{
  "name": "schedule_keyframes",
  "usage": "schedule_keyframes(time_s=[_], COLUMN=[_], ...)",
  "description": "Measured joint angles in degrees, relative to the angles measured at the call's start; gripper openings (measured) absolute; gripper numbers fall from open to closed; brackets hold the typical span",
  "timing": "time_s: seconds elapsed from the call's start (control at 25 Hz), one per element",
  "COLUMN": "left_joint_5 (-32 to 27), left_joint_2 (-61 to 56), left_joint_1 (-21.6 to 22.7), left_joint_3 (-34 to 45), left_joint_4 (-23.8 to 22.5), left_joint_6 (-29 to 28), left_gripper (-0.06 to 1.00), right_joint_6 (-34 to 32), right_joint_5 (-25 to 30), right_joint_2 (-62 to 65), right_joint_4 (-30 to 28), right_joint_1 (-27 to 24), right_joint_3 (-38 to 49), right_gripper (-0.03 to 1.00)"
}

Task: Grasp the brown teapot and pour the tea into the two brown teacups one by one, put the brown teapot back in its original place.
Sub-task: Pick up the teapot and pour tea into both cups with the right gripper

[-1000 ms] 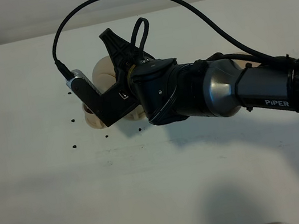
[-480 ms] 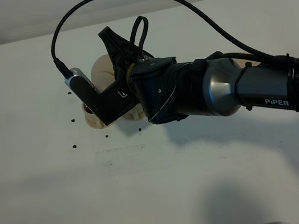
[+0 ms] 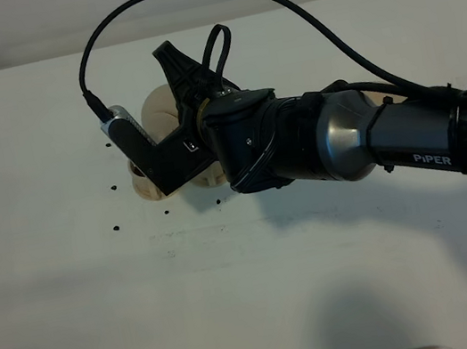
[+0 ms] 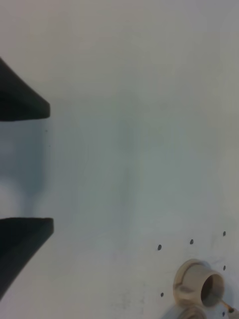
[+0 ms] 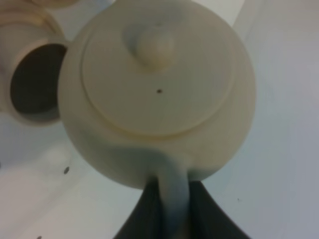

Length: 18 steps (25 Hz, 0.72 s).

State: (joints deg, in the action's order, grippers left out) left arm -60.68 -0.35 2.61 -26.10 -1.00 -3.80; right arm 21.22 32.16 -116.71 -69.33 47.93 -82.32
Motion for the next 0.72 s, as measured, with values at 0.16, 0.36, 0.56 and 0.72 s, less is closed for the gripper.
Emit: schedule_keyframes(time_s=[0.16, 0.36, 0.56, 0.72], left_joint_5=[0.0, 0.0, 0.0, 0.0], left_joint_2=[0.0, 0.0, 0.0, 0.0], left_joint_1=[0.0, 0.0, 0.0, 0.0], left_joint_3=[0.0, 0.0, 0.0, 0.0], left_joint_4=[0.0, 0.0, 0.0, 0.0], left_joint_6=[0.0, -0.1, -0.1, -0.1], left_gripper=[0.50, 0.50, 0.50, 0.50], right_joint_6=[0.1, 0.1, 0.2, 0.4], right_joint_5=[0.0, 0.0, 0.0, 0.0], right_joint_2=[0.0, 0.0, 0.0, 0.0], right_joint_4=[0.0, 0.0, 0.0, 0.0], right_joint_1=[0.0, 0.0, 0.0, 0.0], right_joint_3=[0.0, 0.0, 0.0, 0.0], right_gripper=[0.08, 0.08, 0.08, 0.08])
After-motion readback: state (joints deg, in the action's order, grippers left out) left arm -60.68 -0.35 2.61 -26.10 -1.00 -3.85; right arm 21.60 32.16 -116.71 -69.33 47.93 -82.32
